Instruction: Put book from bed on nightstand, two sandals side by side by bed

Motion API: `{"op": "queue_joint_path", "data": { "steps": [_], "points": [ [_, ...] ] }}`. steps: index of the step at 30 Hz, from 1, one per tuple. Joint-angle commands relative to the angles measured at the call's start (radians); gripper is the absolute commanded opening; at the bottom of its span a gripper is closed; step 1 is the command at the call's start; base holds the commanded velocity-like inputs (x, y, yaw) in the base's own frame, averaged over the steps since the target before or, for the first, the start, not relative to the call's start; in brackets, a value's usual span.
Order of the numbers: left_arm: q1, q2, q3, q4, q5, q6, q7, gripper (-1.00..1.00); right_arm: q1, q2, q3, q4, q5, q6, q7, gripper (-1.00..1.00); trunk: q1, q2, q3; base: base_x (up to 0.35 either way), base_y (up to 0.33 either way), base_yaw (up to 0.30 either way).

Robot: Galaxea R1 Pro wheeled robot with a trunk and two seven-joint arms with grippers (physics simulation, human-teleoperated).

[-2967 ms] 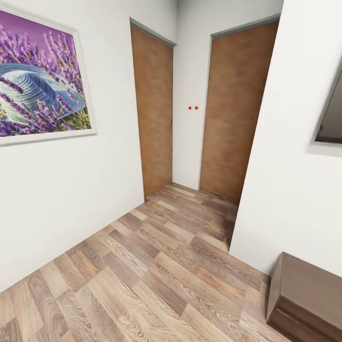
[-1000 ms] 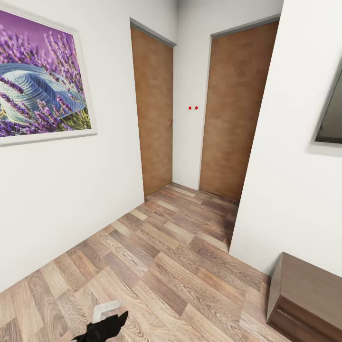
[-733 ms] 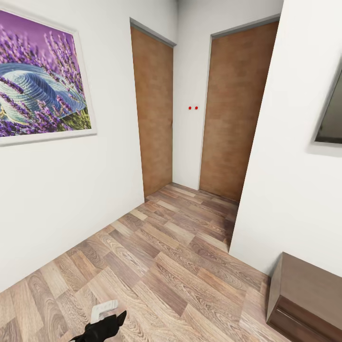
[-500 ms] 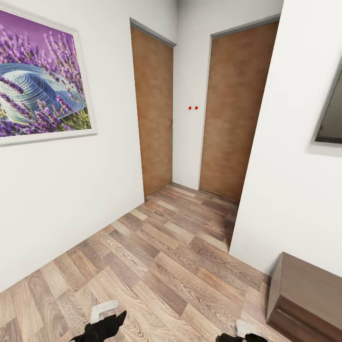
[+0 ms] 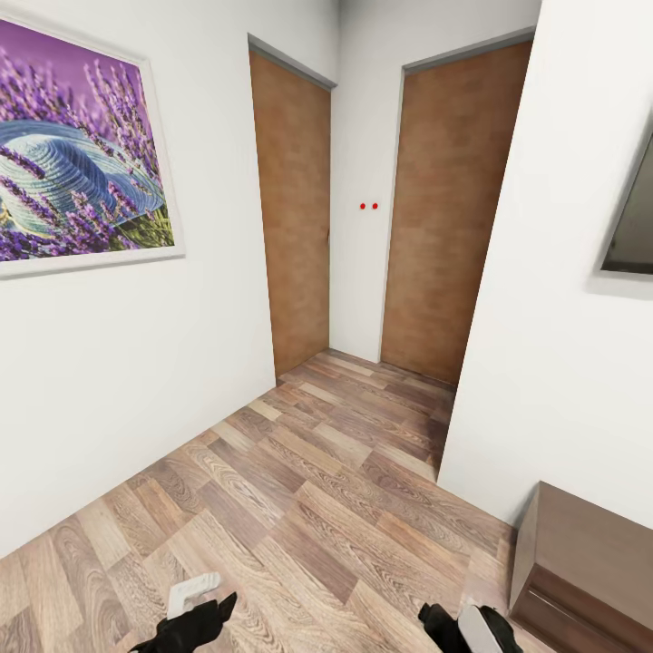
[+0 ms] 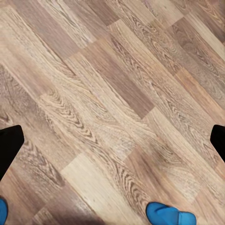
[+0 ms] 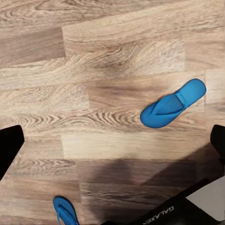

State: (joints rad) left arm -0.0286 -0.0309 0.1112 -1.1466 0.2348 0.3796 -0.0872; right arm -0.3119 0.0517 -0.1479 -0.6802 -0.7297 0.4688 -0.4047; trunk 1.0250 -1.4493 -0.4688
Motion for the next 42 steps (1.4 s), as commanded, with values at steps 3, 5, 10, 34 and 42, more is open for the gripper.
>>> {"op": "queue_joint_path", "data": {
  "steps": [3,5,10,34,42],
  "points": [
    [-0.001,-0.001,0.005,-0.001,0.006,0.007,-0.005,1.0,-0.001,0.013,-0.001,-0.001,-0.011,-0.1,-0.009,1.0,0.0,-0.001,-0.001,0.0,0.0,0.0],
    [-0.001,-0.001,0.005,0.0,0.006,0.007,-0.005,1.0,-0.001,0.018,0.003,-0.001,-0.012,-0.158,-0.01,1.0,0.0,-0.001,-0.001,0.0,0.0,0.0],
    [-0.001,-0.003,0.005,0.018,0.006,0.005,-0.005,1.0,-0.001,0.021,0.005,0.001,-0.018,-0.215,-0.013,1.0,0.0,-0.001,-0.001,0.0,0.0,0.0],
    [-0.001,-0.007,0.003,0.053,0.006,-0.048,-0.003,1.0,-0.001,0.021,0.005,0.069,-0.206,-0.227,-0.026,1.0,0.0,-0.001,-0.001,0.0,0.0,0.0],
    [-0.001,-0.007,0.003,0.072,0.006,-0.048,-0.004,1.0,-0.001,0.021,0.005,0.07,-0.206,-0.226,-0.026,1.0,0.0,-0.001,-0.001,0.0,0.0,0.0]
  ]
}}
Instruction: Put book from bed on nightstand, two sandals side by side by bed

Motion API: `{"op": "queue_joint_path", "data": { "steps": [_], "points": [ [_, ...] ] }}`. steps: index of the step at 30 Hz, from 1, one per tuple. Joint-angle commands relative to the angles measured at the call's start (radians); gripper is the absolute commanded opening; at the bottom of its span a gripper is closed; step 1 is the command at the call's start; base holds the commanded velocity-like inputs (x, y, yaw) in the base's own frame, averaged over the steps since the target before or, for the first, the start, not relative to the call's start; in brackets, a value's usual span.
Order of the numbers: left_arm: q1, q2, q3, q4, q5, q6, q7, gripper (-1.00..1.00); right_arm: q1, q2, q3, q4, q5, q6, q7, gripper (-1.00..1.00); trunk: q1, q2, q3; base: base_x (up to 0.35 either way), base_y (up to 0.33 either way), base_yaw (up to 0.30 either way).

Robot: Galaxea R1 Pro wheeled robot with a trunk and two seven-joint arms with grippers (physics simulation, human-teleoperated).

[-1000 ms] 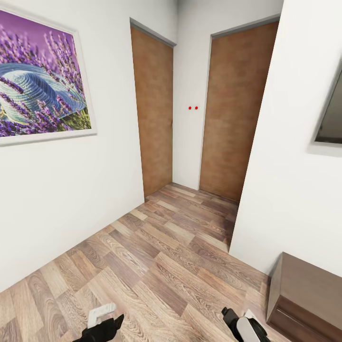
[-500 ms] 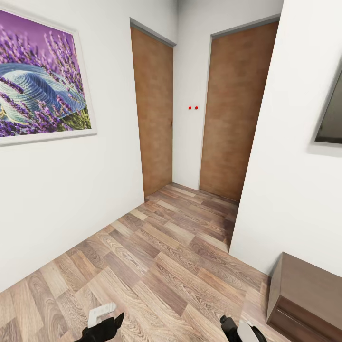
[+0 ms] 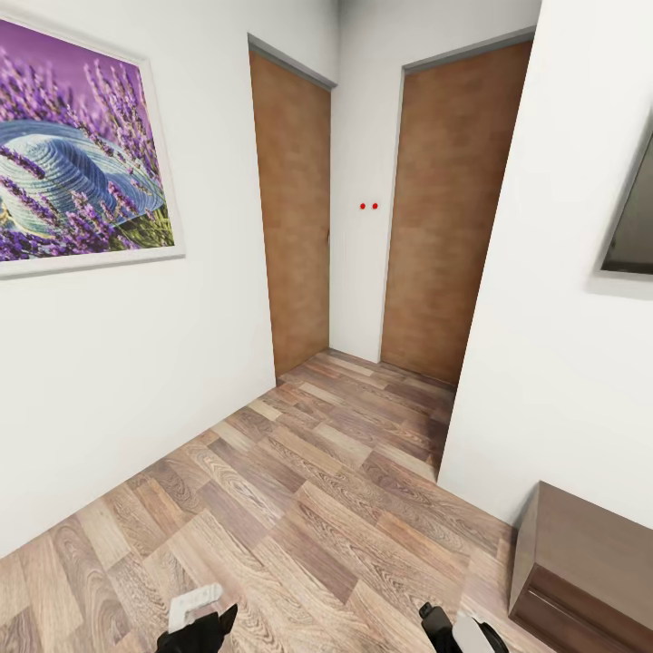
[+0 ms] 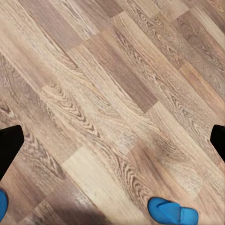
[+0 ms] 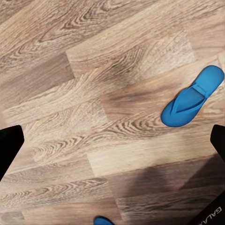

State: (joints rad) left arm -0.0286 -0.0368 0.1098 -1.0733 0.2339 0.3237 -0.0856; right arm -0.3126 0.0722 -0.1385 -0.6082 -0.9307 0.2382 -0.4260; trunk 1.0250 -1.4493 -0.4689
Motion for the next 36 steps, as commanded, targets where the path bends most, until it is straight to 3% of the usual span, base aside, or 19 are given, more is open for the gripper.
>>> {"op": "queue_joint_path", "data": {
  "steps": [1,36],
  "points": [
    [-0.001,-0.001,0.004,-0.001,0.007,0.008,-0.005,1.0,0.0,0.0,-0.004,-0.002,-0.005,0.004,-0.005,1.0,0.0,-0.001,-0.001,0.0,0.0,0.0],
    [-0.001,0.0,0.004,-0.002,0.005,0.009,-0.005,1.0,0.0,0.001,-0.004,-0.001,-0.01,0.007,-0.005,1.0,0.0,-0.001,-0.001,0.0,0.0,0.0]
  ]
}}
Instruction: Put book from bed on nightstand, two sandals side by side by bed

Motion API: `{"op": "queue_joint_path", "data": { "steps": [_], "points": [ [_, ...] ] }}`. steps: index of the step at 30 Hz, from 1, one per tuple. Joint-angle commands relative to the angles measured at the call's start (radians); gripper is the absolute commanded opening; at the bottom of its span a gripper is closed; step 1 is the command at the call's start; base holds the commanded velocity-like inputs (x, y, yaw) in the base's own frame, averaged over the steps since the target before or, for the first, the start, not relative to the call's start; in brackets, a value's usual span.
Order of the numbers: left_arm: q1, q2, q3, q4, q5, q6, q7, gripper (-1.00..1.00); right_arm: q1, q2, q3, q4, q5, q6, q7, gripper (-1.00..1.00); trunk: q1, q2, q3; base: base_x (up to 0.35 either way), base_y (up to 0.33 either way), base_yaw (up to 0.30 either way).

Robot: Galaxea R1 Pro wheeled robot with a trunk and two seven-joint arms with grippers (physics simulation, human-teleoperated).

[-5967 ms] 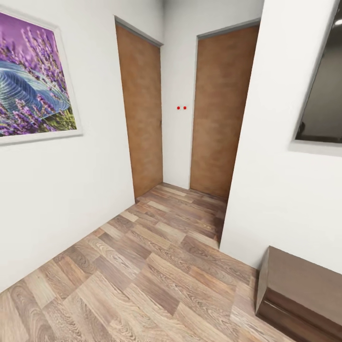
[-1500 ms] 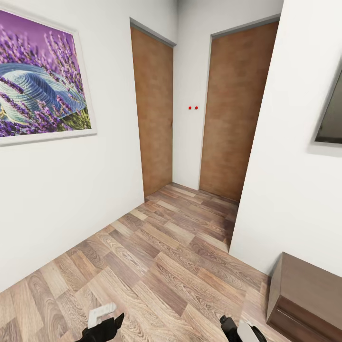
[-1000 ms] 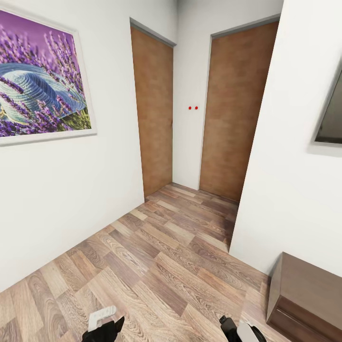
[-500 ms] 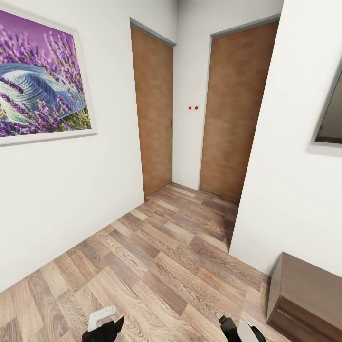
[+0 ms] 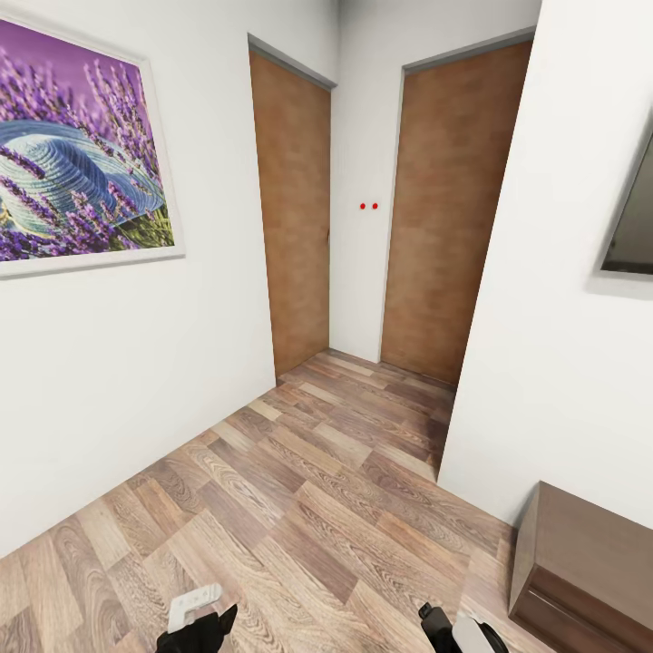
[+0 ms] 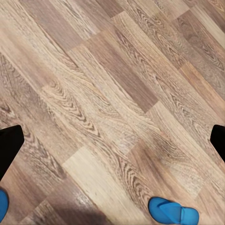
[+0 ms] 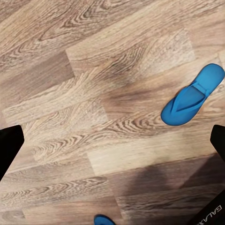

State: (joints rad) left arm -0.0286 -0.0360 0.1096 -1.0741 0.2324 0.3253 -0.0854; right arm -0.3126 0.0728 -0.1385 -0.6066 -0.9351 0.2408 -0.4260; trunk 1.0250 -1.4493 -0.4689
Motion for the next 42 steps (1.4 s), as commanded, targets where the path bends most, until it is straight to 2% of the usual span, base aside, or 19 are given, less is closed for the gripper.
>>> {"op": "queue_joint_path", "data": {
  "steps": [1,7,36,38,40,41,42],
  "points": [
    [-0.001,-0.001,0.004,-0.001,0.007,0.008,-0.005,1.0,0.0,0.001,-0.004,-0.002,-0.005,0.004,-0.005,1.0,0.0,-0.001,-0.001,0.0,0.0,0.0],
    [-0.001,-0.002,0.004,-0.001,0.007,0.008,-0.005,1.0,0.0,0.0,-0.005,-0.002,-0.005,0.005,-0.005,1.0,0.0,-0.001,-0.001,0.0,0.0,0.0],
    [-0.001,-0.001,0.004,-0.001,0.007,0.009,-0.004,1.0,0.0,-0.002,-0.012,-0.001,-0.01,0.006,-0.015,1.0,0.111,-0.204,-0.092,0.0,0.0,0.0],
    [-0.001,-0.002,0.004,-0.001,0.007,0.009,-0.004,1.0,0.0,-0.002,-0.014,-0.001,-0.035,0.006,-0.016,1.0,0.119,-0.218,-0.098,0.0,0.0,0.0],
    [-0.001,-0.001,0.004,-0.001,0.007,0.009,-0.004,1.0,0.0,-0.002,-0.016,-0.001,-0.109,0.006,-0.021,1.0,0.126,-0.232,-0.105,0.0,0.0,0.0],
    [-0.001,-0.001,0.004,-0.001,0.007,0.009,-0.004,1.0,0.0,-0.002,-0.016,-0.001,-0.133,0.006,-0.025,1.0,0.13,-0.239,-0.108,0.0,0.0,0.0],
    [-0.001,-0.001,0.004,-0.001,0.007,0.009,-0.004,1.0,0.0,-0.001,-0.016,-0.001,-0.182,0.006,-0.039,1.0,0.134,-0.246,-0.111,0.0,0.0,0.0]
  ]
}}
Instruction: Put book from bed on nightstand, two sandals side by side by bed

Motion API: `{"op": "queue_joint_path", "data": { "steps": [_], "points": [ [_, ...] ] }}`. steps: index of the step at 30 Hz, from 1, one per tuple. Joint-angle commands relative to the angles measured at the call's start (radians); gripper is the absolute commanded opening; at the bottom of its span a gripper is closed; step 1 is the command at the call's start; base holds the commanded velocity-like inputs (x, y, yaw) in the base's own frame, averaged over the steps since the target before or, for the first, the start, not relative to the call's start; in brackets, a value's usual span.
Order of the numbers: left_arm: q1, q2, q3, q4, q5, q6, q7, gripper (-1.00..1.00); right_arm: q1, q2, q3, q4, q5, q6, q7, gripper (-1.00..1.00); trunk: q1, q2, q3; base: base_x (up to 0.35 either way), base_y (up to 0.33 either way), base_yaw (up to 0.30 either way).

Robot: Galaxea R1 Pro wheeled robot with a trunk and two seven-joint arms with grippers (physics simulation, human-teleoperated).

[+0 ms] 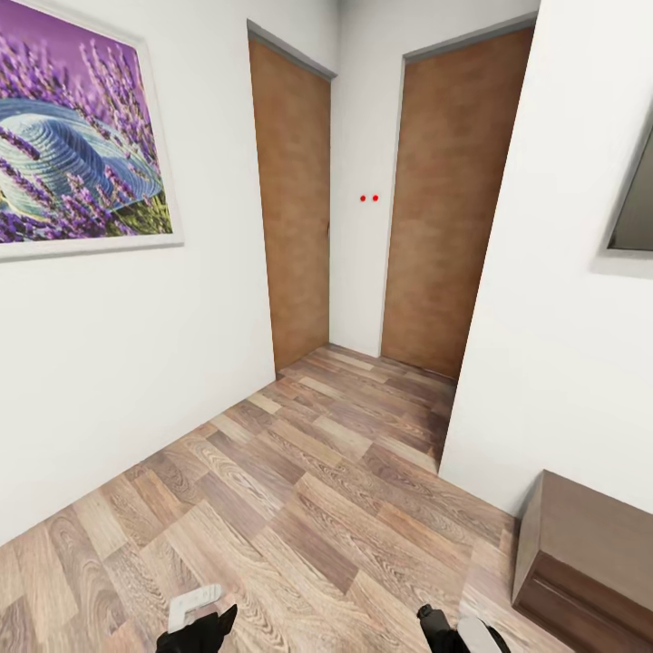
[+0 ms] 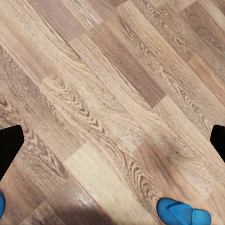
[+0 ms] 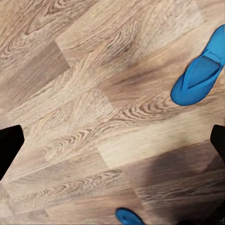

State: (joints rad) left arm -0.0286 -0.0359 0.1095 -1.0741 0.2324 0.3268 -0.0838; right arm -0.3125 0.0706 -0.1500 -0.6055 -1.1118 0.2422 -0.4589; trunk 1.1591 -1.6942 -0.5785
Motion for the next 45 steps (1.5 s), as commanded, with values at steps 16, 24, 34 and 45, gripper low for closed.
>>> {"op": "queue_joint_path", "data": {
  "steps": [16,24,34,45],
  "points": [
    [-0.001,-0.001,0.004,-0.001,0.008,0.009,-0.005,1.0,0.0,-0.009,-0.005,-0.02,-0.228,0.003,-0.13,1.0,0.061,-0.113,-0.051,0.0,0.0,0.0],
    [-0.001,-0.002,0.004,0.0,0.008,0.009,-0.006,1.0,0.0,-0.011,-0.005,-0.022,-0.229,0.002,-0.129,1.0,0.092,-0.169,-0.076,0.0,0.0,0.0],
    [-0.001,-0.002,0.004,0.0,0.008,0.009,-0.006,1.0,-0.002,-0.054,-0.006,-0.022,-0.23,0.002,-0.132,1.0,0.13,-0.239,-0.108,0.0,0.0,0.0],
    [-0.001,-0.002,0.003,0.0,0.008,0.008,-0.006,1.0,-0.002,-0.08,-0.008,-0.056,-0.23,-0.003,-0.129,1.0,0.173,-0.316,-0.142,0.0,0.0,0.0]
  ]
}}
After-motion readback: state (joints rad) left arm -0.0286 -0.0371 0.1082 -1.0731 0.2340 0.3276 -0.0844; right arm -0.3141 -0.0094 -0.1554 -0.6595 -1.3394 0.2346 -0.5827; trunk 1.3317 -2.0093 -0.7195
